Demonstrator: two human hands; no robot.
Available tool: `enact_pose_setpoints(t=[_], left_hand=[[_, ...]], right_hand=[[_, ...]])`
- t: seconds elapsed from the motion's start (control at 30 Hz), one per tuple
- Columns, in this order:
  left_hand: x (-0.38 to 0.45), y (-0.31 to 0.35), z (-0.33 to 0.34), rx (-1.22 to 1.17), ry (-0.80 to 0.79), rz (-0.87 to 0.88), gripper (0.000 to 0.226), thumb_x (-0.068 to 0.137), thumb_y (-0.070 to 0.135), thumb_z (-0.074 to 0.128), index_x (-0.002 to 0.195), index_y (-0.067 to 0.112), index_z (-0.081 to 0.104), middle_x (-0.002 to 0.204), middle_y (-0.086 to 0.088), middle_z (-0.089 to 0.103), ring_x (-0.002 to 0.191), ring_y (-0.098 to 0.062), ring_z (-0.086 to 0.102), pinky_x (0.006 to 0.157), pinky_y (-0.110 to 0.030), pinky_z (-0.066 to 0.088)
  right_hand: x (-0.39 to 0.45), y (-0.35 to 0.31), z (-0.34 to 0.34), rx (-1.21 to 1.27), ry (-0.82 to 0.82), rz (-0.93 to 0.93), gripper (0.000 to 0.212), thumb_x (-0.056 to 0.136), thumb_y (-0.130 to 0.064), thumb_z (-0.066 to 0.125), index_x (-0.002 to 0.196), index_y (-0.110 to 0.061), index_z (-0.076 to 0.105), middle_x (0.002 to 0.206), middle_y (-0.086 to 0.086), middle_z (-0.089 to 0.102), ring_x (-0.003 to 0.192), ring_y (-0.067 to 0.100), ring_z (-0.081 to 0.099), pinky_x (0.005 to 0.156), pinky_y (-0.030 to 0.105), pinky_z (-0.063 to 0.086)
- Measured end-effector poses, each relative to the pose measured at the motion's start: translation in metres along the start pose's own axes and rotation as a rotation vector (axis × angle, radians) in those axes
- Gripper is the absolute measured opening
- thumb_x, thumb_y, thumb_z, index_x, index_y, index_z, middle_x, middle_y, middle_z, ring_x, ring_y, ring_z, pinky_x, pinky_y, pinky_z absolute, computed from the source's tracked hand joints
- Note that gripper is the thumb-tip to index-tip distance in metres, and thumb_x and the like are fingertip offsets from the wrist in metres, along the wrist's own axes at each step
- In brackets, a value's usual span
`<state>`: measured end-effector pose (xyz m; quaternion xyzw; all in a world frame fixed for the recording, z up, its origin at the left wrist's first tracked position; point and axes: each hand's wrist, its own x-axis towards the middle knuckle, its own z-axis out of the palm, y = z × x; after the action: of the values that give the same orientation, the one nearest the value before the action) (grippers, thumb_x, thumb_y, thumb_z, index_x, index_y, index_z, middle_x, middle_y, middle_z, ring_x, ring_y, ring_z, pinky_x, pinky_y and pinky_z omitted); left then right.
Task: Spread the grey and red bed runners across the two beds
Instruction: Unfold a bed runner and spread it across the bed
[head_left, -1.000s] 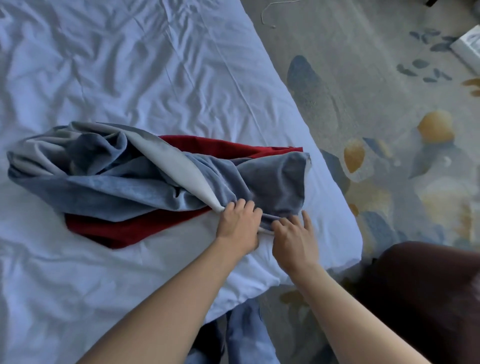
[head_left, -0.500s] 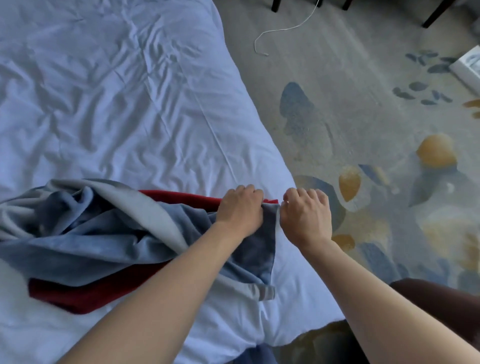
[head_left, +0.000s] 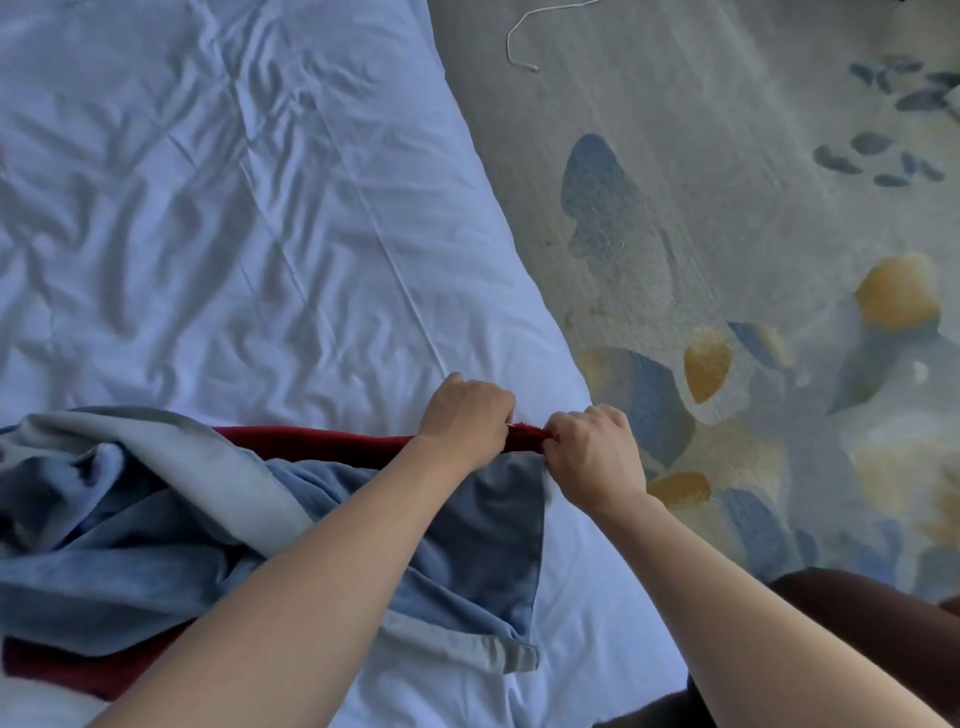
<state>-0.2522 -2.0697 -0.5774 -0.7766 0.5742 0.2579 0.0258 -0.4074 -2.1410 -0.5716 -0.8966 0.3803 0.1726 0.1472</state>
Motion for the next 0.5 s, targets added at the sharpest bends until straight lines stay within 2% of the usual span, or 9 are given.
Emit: enact_pose_setpoints(t=[0.1,0.33,0.5], left_hand=[[0.014,-0.013,-0.015,-0.004,0.101,-0.028,0.015,0.095,0.022,0.054,0.089,0.023,0.067,0.084,0.002,0.068,0.070,-0.021,0.056,0.075,-0.032,0.039],[0.049,-0.053,-0.039,-0.070,0.143,-0.134,0.014,0.093,0.020,0.052,0.089,0.021,0.065,0.089,0.001,0.068,0.080,-0.024,0.061,0.085,-0.037,0.044],[0.082,-0.083,-0.065,-0.076,0.264,-0.227,0.016,0.095,0.019,0.052,0.090,0.018,0.067,0.091,0.000,0.069,0.082,-0.025,0.063,0.085,-0.038,0.045]], right_hand=[[0.025,-0.006,-0.014,0.014,0.054,0.012,0.022,0.091,-0.021,0.048,0.082,-0.019,0.068,0.074,-0.002,0.067,0.077,0.022,0.056,0.092,0.033,0.037],[0.088,-0.028,-0.035,0.035,0.131,-0.032,0.021,0.093,-0.022,0.048,0.089,-0.017,0.068,0.082,-0.001,0.068,0.086,0.024,0.057,0.096,0.032,0.032],[0.141,-0.039,-0.053,0.054,0.221,-0.054,0.021,0.092,-0.020,0.049,0.093,-0.015,0.070,0.087,0.000,0.070,0.086,0.026,0.058,0.095,0.034,0.032]])
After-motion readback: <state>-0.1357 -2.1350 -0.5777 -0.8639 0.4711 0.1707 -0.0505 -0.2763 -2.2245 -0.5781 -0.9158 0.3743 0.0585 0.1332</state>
